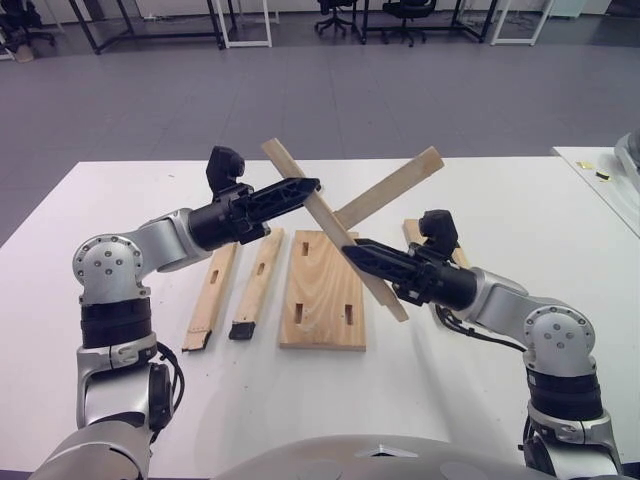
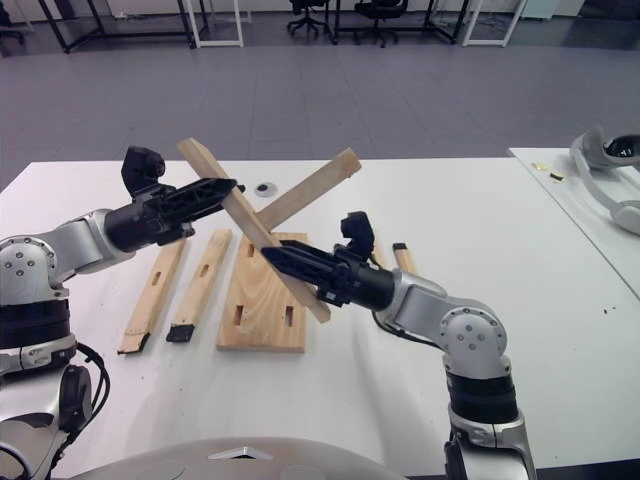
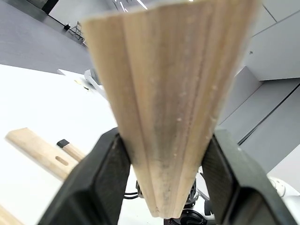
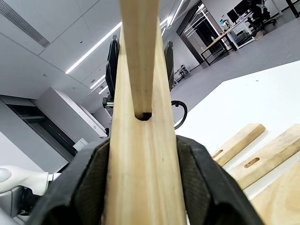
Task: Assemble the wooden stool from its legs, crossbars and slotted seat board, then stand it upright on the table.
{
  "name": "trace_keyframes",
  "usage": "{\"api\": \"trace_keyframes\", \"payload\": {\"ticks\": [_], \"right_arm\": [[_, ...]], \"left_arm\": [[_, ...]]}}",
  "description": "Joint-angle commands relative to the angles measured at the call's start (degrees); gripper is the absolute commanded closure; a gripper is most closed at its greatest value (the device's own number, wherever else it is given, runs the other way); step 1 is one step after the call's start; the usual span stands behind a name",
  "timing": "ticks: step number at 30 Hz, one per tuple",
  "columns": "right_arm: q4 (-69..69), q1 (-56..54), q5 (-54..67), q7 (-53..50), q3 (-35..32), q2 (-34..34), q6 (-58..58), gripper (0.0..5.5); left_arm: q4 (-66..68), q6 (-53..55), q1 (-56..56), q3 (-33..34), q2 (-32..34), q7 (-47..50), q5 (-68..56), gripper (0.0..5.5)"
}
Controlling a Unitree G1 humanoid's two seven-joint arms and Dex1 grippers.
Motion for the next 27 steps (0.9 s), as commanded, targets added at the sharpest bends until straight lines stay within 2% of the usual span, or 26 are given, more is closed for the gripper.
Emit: {"api": "trace_keyframes", "payload": {"ticks": [1,2,5,7,11,16,18,22,27], "right_arm": [[2.6,-0.1,-3.6,-3.8,-0.3,-0.2,-1.0,3.42],[2.8,-0.1,-3.5,-3.8,-0.3,0.1,-1.2,3.04],[2.7,-0.1,-4.2,-3.3,-0.1,0.2,-1.5,2.41],[2.3,-0.1,-5.6,-2.7,0.2,0.1,-1.8,2.09],[2.0,0.7,-7.5,-1.8,0.0,-0.1,-2.3,2.04],[2.4,1.6,-9.6,-1.0,-0.7,-0.4,-3.1,2.04],[2.9,1.7,-10.2,-0.5,-1.2,-0.6,-3.2,2.04],[4.6,2.3,-11.6,0.7,-2.6,-1.8,-3.5,2.04],[9.5,0.2,-14.5,3.0,-7.8,-5.4,-5.5,2.04]], "left_arm": [[0.9,-3.0,-0.2,2.8,1.4,-0.3,1.1,3.42],[1.9,-4.3,-0.8,3.5,1.1,0.2,2.1,3.42],[6.3,-11.0,-3.3,6.3,0.5,1.8,7.2,3.42],[8.4,-13.6,-4.2,7.5,1.9,-0.5,9.6,3.43],[5.8,-13.2,-0.3,3.5,9.9,-13.6,17.2,3.44],[3.7,-18.8,2.0,-0.7,15.1,-24.4,27.5,3.44],[2.6,-21.1,2.5,-1.8,15.3,-26.8,30.4,3.44],[1.4,-32.7,5.1,0.6,12.9,-32.5,34.8,3.44],[0.9,-45.3,10.0,-1.6,15.4,-50.1,40.5,3.44]]}}
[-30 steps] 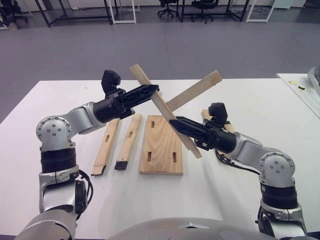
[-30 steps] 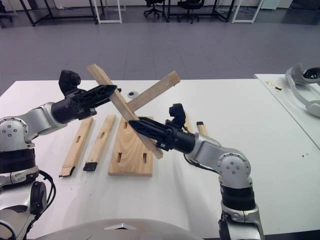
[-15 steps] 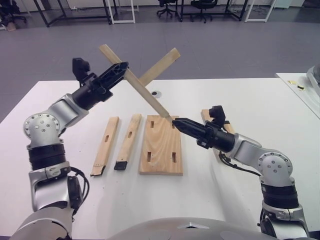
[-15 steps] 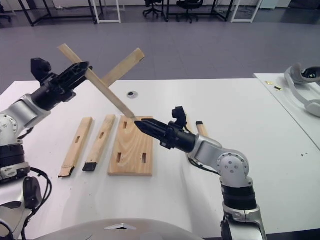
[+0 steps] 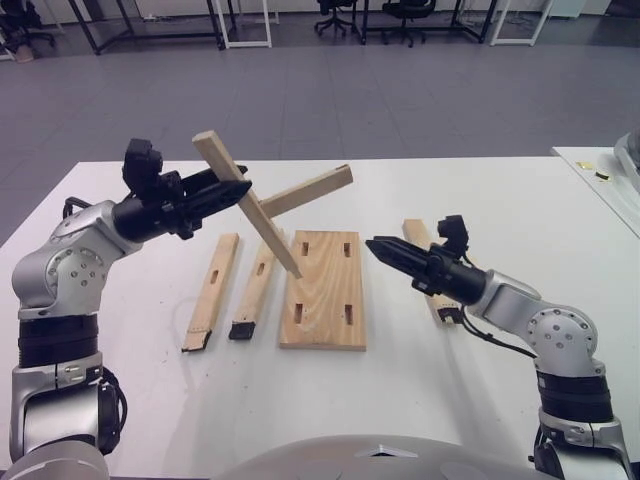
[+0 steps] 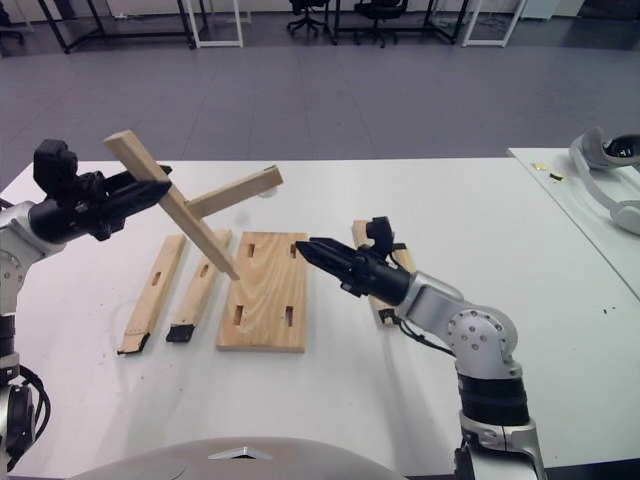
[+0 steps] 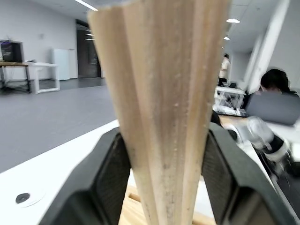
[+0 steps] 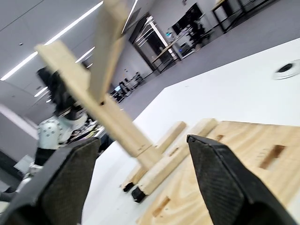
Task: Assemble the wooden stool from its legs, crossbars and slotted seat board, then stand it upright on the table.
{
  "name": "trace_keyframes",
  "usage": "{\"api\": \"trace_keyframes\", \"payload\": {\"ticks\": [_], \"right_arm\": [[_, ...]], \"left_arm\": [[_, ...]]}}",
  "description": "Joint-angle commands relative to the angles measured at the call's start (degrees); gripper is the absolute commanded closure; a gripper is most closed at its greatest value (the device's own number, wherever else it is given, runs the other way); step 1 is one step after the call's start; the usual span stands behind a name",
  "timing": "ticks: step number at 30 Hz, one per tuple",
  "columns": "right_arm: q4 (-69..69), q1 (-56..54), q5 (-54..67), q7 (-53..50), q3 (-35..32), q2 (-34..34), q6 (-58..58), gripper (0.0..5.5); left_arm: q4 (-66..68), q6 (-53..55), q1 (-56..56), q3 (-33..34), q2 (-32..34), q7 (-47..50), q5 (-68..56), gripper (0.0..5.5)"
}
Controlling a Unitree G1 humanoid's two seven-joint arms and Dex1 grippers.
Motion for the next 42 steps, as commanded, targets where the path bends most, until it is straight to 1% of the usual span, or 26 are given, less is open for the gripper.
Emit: {"api": "trace_keyframes", "payload": {"ticks": [1,5,8,13,18,25,31,36,39,42], "right_arm": [[3.6,-2.8,-1.7,1.4,-3.9,-2.8,-1.5,2.04],[4.9,-4.4,-2.6,2.4,-5.1,-3.7,-1.5,2.04],[5.1,-4.6,-3.3,2.8,-5.0,-3.7,-1.1,2.04],[5.4,-5.4,-3.6,3.3,-4.8,-3.8,-0.1,2.04],[6.2,-6.2,-4.3,4.0,-5.1,-4.2,0.6,2.04],[6.3,-6.8,-4.7,4.2,-5.2,-4.1,1.1,2.04],[5.8,-6.6,-4.4,3.6,-5.5,-3.6,1.0,2.04],[5.3,-6.7,-4.2,2.4,-5.5,-2.6,0.8,2.04],[5.2,-7.0,-4.1,1.6,-5.7,-2.1,0.9,2.04],[4.8,-7.1,-3.7,0.7,-6.0,-1.8,0.9,2.04]], "left_arm": [[0.7,-8.0,1.7,-1.2,1.5,-9.7,4.0,3.44],[2.5,-11.7,1.6,-2.0,0.3,-14.4,5.3,3.44],[2.6,-14.0,1.7,-4.6,-1.2,-16.0,6.9,3.44],[0.8,-15.2,3.6,-6.6,-3.2,-15.6,7.8,3.44],[-0.7,-16.3,6.0,-6.7,-2.8,-16.0,8.7,3.44],[-0.3,-19.9,6.5,-7.5,-3.8,-15.7,10.1,3.44],[-0.1,-20.0,7.4,-9.0,-3.5,-16.8,11.0,3.44],[2.9,-20.4,10.8,-12.0,-3.4,-17.8,13.7,3.44],[6.8,-23.0,12.4,-14.2,-4.1,-17.2,16.6,3.44],[7.1,-26.3,14.3,-16.4,-4.4,-15.4,19.3,3.44]]}}
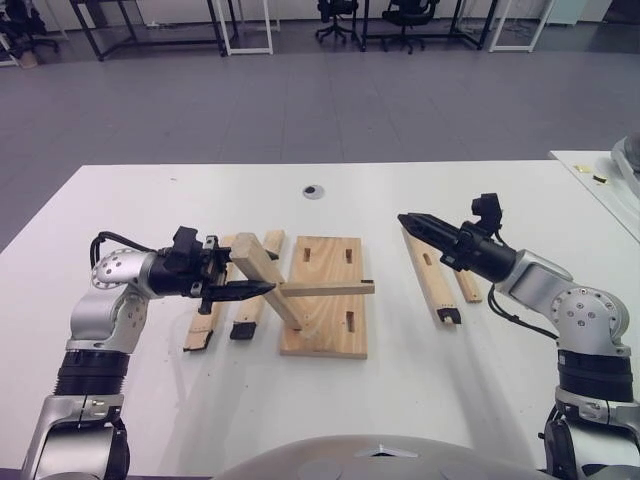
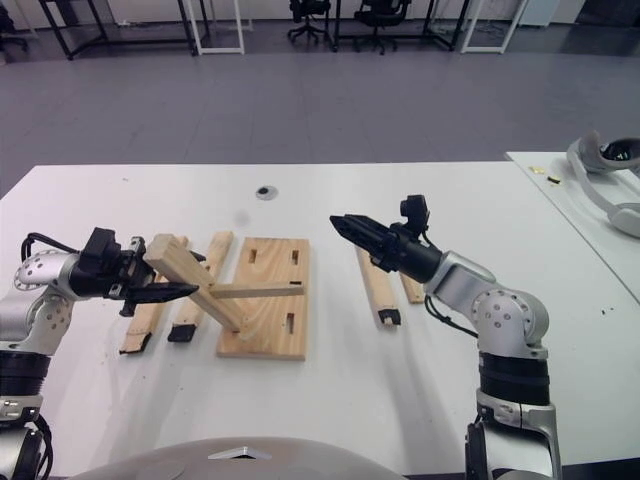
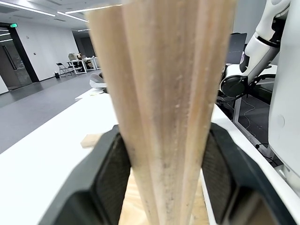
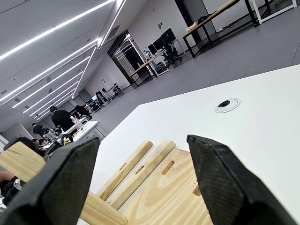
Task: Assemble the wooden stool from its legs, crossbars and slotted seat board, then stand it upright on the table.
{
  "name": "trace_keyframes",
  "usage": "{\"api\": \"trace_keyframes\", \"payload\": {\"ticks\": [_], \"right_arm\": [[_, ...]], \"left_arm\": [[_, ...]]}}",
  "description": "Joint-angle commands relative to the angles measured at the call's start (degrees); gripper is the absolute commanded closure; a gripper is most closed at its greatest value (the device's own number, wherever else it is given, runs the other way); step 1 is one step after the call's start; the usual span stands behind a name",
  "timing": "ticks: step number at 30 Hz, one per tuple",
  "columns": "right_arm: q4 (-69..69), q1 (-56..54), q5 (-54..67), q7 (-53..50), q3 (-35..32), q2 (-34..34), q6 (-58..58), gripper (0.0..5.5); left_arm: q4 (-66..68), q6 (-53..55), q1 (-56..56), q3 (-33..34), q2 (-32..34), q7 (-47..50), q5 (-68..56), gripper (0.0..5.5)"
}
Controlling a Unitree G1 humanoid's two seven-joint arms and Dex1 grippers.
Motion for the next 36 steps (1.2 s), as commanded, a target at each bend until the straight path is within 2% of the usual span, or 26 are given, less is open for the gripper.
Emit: {"api": "trace_keyframes", "payload": {"ticks": [1,6,15,23,24,26,36], "right_arm": [[-0.9,-2.0,0.6,-1.7,-0.8,0.6,0.5,2.04],[-0.5,-2.5,0.9,-3.7,-1.6,1.4,0.1,2.04],[-0.8,-1.8,0.3,-5.0,-1.6,3.3,-0.4,2.04],[-0.6,-1.8,-0.1,-5.1,-1.7,4.0,-0.4,2.04],[-0.5,-1.8,-0.1,-5.1,-1.8,4.0,-0.4,2.04],[-0.6,-1.7,-0.1,-5.1,-1.9,4.0,-0.3,2.04],[-1.3,-0.8,0.1,-5.4,-2.5,3.6,0.0,2.04]], "left_arm": [[3.1,-2.5,5.6,-5.7,0.0,2.4,9.6,3.44],[3.2,-3.5,8.0,-8.3,1.9,2.9,10.7,3.44],[5.4,0.7,4.5,-10.2,4.6,3.9,9.4,3.44],[8.3,-4.4,3.4,-13.9,4.9,5.1,14.3,3.44],[8.4,-4.8,3.7,-14.2,5.0,5.1,14.4,3.08],[8.4,-5.1,4.4,-13.9,4.3,6.0,14.4,2.74],[6.9,-3.5,1.5,-5.1,4.6,10.8,12.7,1.3]]}}
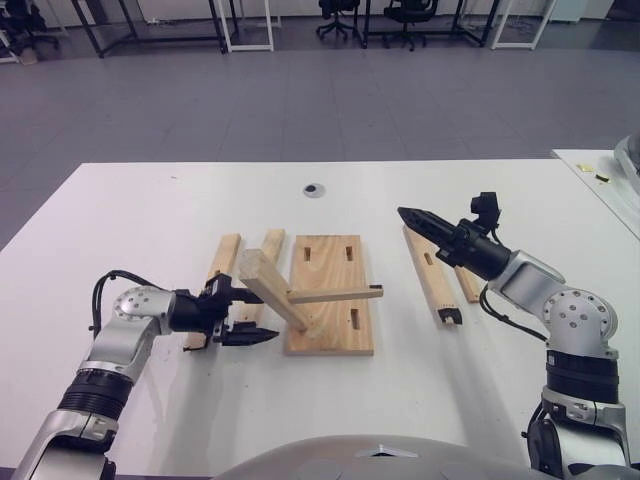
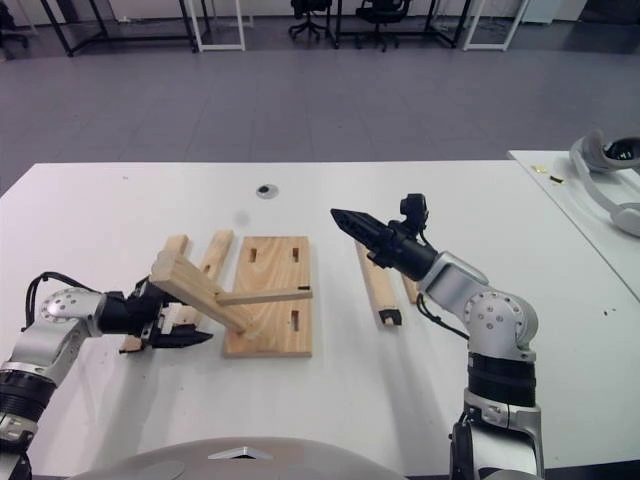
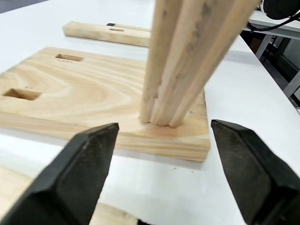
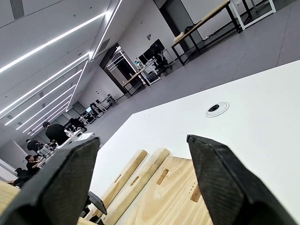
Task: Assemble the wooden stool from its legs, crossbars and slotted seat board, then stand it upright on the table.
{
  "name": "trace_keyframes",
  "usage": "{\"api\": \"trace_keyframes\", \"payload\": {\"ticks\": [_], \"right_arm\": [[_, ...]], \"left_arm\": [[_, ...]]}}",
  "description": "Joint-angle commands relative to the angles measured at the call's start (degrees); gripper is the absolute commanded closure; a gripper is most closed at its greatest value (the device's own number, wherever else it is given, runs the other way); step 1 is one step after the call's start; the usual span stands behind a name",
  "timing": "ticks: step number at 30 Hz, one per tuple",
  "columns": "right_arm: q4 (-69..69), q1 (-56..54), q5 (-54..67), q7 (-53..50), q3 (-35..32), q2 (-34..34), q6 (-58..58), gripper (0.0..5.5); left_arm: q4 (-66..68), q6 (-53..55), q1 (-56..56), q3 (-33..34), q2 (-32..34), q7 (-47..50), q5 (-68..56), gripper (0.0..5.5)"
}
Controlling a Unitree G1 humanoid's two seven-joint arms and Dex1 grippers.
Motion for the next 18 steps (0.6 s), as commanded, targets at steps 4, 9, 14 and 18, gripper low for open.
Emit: {"api": "trace_keyframes", "payload": {"ticks": [4,9,14,18], "right_arm": [[-1.6,0.0,-0.3,-1.2,-0.6,0.2,-0.4,2.04],[-1.3,-0.2,-0.3,-1.1,-0.3,-0.2,0.0,2.04],[-0.8,-0.8,-0.5,-2.1,-0.2,-0.2,0.2,2.04],[-0.3,-0.9,-0.7,-3.4,-0.6,0.4,-0.4,2.04]], "left_arm": [[0.9,2.6,-2.4,1.4,5.2,8.5,10.0,0.76],[-2.4,9.6,1.5,2.4,-2.5,24.2,12.4,0.71],[-10.6,23.9,6.5,1.1,-5.9,38.6,16.5,0.71],[-16.1,33.4,7.8,-2.1,-4.7,42.0,19.0,0.9]]}}
